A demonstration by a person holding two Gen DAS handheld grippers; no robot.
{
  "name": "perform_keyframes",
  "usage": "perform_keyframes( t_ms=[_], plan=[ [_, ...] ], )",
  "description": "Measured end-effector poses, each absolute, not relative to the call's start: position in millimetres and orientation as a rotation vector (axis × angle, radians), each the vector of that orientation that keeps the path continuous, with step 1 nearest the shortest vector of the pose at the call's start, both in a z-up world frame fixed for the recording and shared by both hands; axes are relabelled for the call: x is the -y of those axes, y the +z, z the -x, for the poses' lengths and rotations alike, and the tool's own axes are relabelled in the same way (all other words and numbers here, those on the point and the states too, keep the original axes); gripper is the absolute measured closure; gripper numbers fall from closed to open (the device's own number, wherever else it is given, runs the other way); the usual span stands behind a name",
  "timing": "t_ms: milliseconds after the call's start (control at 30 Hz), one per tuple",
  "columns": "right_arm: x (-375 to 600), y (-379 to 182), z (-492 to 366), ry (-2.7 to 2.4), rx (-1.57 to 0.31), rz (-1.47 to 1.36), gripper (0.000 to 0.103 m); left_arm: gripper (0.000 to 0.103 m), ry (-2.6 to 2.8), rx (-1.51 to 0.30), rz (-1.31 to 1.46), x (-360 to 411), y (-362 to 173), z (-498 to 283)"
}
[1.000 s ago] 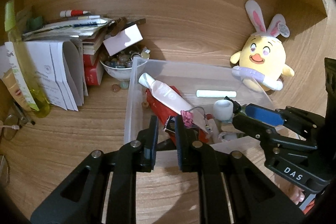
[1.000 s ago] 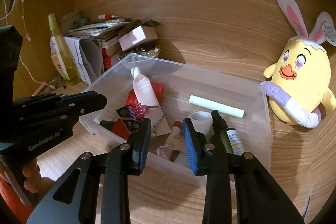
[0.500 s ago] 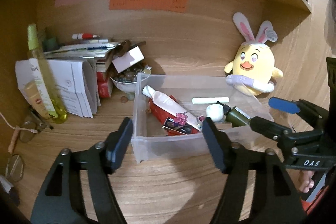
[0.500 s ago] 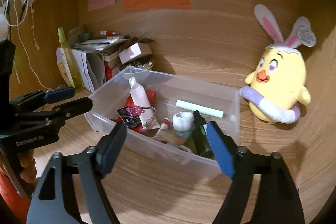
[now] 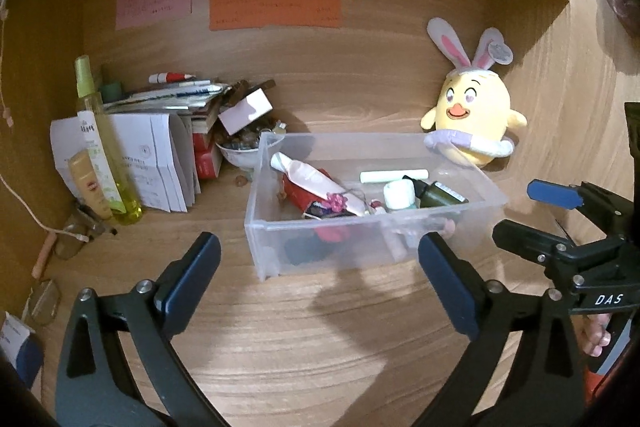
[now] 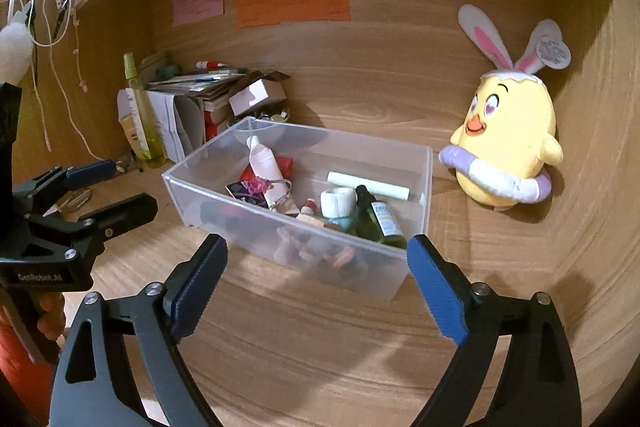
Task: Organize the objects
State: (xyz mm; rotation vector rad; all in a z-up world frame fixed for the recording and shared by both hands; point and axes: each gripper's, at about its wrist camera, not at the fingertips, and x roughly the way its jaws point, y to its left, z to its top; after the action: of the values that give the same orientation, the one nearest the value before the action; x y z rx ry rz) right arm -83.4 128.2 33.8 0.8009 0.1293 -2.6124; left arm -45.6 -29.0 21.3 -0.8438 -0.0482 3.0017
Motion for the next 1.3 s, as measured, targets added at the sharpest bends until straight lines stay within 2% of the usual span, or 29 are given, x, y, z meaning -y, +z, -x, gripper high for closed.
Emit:
perform_keyframes(
  t_ms=[1300],
  plan=[
    [-132, 27, 66, -2.600, -0.096, -0.803, 0.012, 0.002, 2.974, 0.099, 0.891, 21, 6, 41]
  ],
)
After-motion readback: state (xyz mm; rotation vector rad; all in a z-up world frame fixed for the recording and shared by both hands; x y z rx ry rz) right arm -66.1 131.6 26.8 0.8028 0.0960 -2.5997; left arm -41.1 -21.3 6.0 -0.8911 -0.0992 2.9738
